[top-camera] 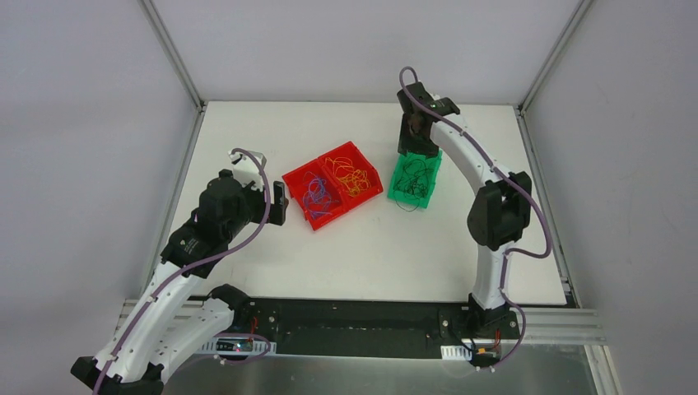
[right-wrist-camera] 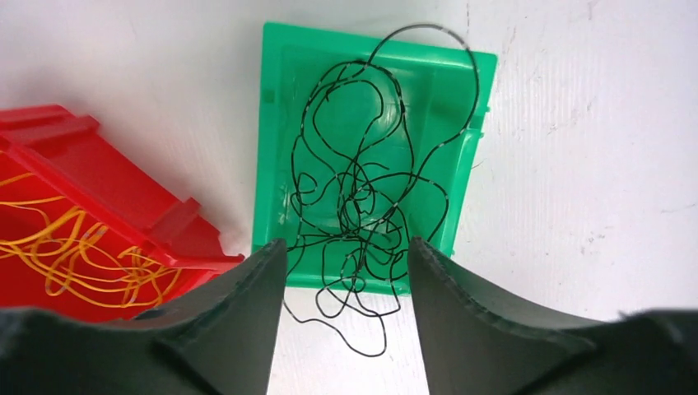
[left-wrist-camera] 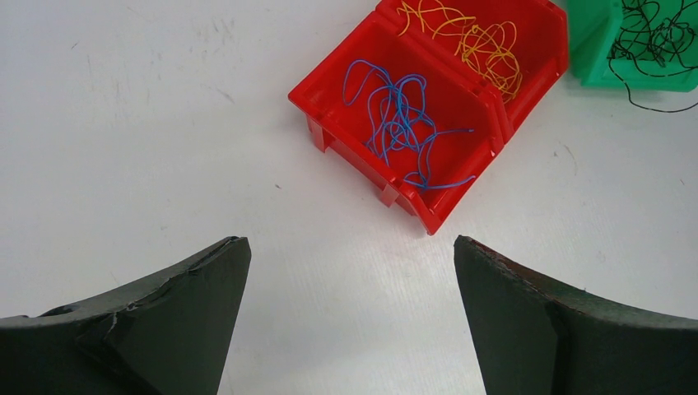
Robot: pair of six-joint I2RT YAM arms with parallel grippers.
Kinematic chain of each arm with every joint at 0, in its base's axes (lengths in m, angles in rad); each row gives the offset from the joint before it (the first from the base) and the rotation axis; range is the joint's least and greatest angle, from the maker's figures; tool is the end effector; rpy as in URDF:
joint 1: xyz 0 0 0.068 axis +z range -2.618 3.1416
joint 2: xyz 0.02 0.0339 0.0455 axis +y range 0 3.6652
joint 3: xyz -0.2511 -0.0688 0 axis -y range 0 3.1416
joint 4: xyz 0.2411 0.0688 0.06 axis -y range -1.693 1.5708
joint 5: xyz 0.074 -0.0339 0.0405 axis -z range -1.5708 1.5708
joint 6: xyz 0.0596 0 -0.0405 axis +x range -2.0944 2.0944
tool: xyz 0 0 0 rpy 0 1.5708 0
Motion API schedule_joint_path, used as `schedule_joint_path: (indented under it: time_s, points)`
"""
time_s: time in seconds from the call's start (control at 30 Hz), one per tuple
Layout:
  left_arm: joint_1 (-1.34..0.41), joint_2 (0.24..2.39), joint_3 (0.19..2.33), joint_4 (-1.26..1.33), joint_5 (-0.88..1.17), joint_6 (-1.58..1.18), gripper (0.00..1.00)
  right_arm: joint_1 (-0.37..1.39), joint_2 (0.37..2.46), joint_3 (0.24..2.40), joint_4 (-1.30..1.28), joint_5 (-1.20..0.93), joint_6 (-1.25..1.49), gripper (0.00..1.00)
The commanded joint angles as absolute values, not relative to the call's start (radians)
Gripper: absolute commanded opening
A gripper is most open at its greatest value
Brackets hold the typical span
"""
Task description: Untangle the cables
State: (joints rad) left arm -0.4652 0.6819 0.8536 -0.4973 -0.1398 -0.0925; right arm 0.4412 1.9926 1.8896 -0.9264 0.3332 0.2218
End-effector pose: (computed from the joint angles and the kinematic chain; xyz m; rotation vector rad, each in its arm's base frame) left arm 0.1632 -0.0726 0.3295 0.2579 1.8831 -0.2473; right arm 0.4025 0.1685 0.2658 -0.1590 2.5184 -0.1731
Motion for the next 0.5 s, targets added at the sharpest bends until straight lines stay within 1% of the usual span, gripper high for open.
schedule_joint_path:
  time_s: [0.0, 0.13, 0.17, 0.3, 0.47]
  points:
    - [-0.472, 0.668, 0.848, -0.466, -0.144, -0.085, 0.99, 0.421, 1.999, 2.012, -1.02, 0.365, 0.198, 0.63]
    - [-0.472, 0.669, 0.848, -0.466, -0.143, -0.084, 0.99, 0.382, 2.006, 2.054, -1.014, 0.338, 0.187, 0.76]
    - [-0.471, 0.669, 0.849, -0.466, -0.143, -0.084, 0.99, 0.369, 2.008, 2.066, -1.013, 0.332, 0.184, 0.77]
    - [-0.471, 0.669, 0.848, -0.466, -0.138, -0.083, 0.99, 0.323, 2.007, 2.08, -1.024, 0.3, 0.183, 0.77]
    - [-0.471, 0.669, 0.848, -0.466, -0.117, -0.084, 0.99, 0.303, 1.947, 1.99, -0.98, 0.269, 0.186, 0.79]
